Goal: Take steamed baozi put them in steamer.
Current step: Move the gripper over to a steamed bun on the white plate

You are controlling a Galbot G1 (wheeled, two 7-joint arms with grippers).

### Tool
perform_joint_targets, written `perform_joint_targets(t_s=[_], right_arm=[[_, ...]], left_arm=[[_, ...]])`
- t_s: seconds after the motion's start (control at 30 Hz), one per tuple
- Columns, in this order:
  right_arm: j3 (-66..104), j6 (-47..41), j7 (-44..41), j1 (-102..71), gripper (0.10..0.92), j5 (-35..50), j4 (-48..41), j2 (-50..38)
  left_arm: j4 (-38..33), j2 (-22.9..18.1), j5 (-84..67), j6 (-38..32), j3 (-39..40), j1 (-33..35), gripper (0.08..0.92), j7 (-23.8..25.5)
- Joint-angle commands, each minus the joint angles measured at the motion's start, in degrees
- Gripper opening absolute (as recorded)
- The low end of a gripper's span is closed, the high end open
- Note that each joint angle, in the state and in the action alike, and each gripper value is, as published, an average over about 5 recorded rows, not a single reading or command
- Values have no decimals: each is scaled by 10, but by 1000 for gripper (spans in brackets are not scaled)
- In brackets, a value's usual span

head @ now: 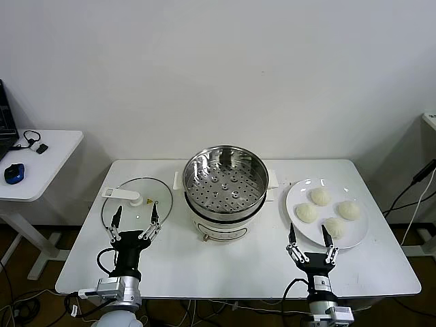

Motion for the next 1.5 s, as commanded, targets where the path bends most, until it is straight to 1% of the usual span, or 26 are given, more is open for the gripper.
perform_joint_targets(t_s=[0.03,0.27,0.47,0.57,0.67,0.77,1.03,1.13,1.27,1.4,1.5], right_arm=[[47,-128,0,46,823,5,5,-39],[76,-236,-10,143,823,7,-17,-128],[72,-279,-30,218,823,-1,-73,-225],[59,-296,-50,244,823,-30,-103,-274],[43,-309,-91,264,823,-69,-129,-330],[21,-320,-145,282,823,-97,-151,-404],[-72,-320,-282,348,823,-111,-212,-570],[-127,-317,-335,403,823,-104,-236,-614],[-247,-308,-401,515,823,-69,-272,-665],[-460,-290,-448,700,823,-42,-326,-692],[-627,-276,-476,857,823,-22,-368,-690]], left_arm=[[1,1,-1,-1,0,-1,823,1],[5,2,-3,-2,1,-3,823,0],[7,2,-4,-3,3,-4,823,0],[9,2,-4,-4,5,-4,823,0],[10,3,-4,-4,8,-4,823,-1],[12,3,-3,-5,10,-4,823,-1],[19,3,-3,-9,14,-4,823,-2],[22,3,-5,-11,14,-3,823,-2],[26,4,-7,-14,16,-3,823,-3],[31,6,-11,-17,18,-4,823,-3],[35,7,-15,-19,19,-5,823,-3]])
